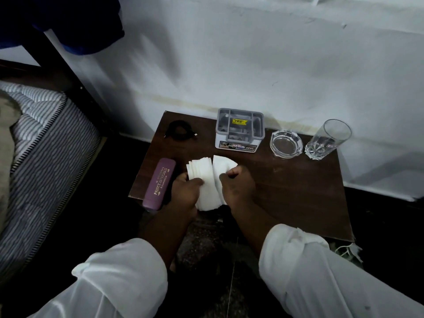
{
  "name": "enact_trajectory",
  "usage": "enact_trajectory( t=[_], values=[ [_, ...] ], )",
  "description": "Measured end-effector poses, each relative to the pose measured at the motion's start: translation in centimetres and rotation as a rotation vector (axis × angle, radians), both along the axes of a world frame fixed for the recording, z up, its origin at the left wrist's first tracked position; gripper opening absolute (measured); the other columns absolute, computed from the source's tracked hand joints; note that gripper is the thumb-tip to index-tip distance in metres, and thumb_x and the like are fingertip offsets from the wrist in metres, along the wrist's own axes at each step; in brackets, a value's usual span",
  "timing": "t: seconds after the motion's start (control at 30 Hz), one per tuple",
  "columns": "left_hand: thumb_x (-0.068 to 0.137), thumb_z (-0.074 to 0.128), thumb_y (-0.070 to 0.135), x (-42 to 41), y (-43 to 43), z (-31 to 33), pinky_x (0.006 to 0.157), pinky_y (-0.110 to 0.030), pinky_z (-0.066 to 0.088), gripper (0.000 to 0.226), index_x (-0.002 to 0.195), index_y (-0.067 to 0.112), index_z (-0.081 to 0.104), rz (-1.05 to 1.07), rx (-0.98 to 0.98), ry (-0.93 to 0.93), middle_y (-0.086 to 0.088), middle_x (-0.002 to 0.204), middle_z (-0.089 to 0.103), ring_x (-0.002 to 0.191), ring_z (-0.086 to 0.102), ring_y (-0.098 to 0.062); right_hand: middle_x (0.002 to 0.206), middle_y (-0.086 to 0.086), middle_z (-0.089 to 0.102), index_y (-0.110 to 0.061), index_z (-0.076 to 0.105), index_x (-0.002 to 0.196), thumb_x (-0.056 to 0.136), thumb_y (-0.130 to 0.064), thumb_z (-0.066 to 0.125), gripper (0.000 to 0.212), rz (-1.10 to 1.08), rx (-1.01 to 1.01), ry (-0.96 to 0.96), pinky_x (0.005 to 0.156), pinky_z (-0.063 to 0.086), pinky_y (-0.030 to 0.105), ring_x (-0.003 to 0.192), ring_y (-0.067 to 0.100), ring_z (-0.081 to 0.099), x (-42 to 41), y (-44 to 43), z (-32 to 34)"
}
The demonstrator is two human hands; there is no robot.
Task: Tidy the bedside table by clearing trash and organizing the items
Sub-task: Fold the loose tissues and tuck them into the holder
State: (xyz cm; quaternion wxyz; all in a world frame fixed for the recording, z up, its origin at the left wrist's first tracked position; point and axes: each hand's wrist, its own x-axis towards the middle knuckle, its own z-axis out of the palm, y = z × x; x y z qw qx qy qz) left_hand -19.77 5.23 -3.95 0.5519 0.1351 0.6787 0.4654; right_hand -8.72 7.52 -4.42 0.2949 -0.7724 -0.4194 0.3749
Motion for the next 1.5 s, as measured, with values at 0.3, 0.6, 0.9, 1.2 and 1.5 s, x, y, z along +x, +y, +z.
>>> enact_trajectory(
  t=[0.3,0.6,0.9,1.2,1.5],
  values=[
    [0.091,0.058,-0.005,1.3,-0.5,1.4,0.098,-0.066,0.05,0.028,0.117,0.006,0.06,-0.036,-0.009,-0.071,-0.025,0.123,0.066,0.112,0.064,-0.045,0.101,0.012,0.07,-0.009,0.058,0.12,0.075,0.004,0.075,0.05,-0.246,0.189,0.529,0.065,0.058,0.029,0.084,0.021,0.069,3.8,-0.4,3.3],
    [0.091,0.052,-0.009,3.9,-0.8,3.4,0.099,-0.068,0.048,0.039,0.128,-0.004,0.061,-0.151,0.066,-0.191,-0.03,0.124,0.066,0.113,0.064,-0.052,0.108,0.012,0.071,-0.011,0.057,0.123,0.08,0.004,0.074,0.049,-0.079,0.121,0.624,0.081,0.06,0.039,0.092,0.023,0.07,4.8,-1.9,6.0],
    [0.103,0.044,0.037,5.3,-1.5,4.2,0.072,-0.043,0.061,0.04,0.114,0.01,0.071,-0.114,0.019,-0.337,-0.016,0.101,0.078,0.085,0.075,-0.034,0.104,0.009,0.072,-0.019,0.054,0.126,0.077,-0.003,0.07,0.054,0.166,0.161,0.188,0.085,0.057,0.039,0.093,0.022,0.069,6.0,-3.3,6.3],
    [0.087,0.06,-0.01,7.0,-1.8,4.9,0.06,-0.035,0.059,0.022,0.103,0.005,0.065,-0.115,0.134,-0.218,-0.014,0.085,0.075,0.066,0.072,-0.026,0.121,0.007,0.06,-0.017,0.06,0.126,0.071,-0.026,0.082,0.059,0.075,0.251,-0.011,0.098,0.049,0.042,0.111,0.023,0.059,6.7,-4.6,6.8],
    [0.09,0.056,-0.012,9.2,-1.4,6.6,0.076,-0.044,0.054,0.021,0.106,0.001,0.061,0.06,0.176,-0.389,-0.023,0.1,0.067,0.076,0.063,-0.033,0.084,0.013,0.077,-0.009,0.069,0.096,0.081,-0.006,0.073,0.015,-0.301,-0.12,0.891,0.054,0.058,0.03,0.065,0.024,0.073,7.4,-6.7,8.6]
  ],
)
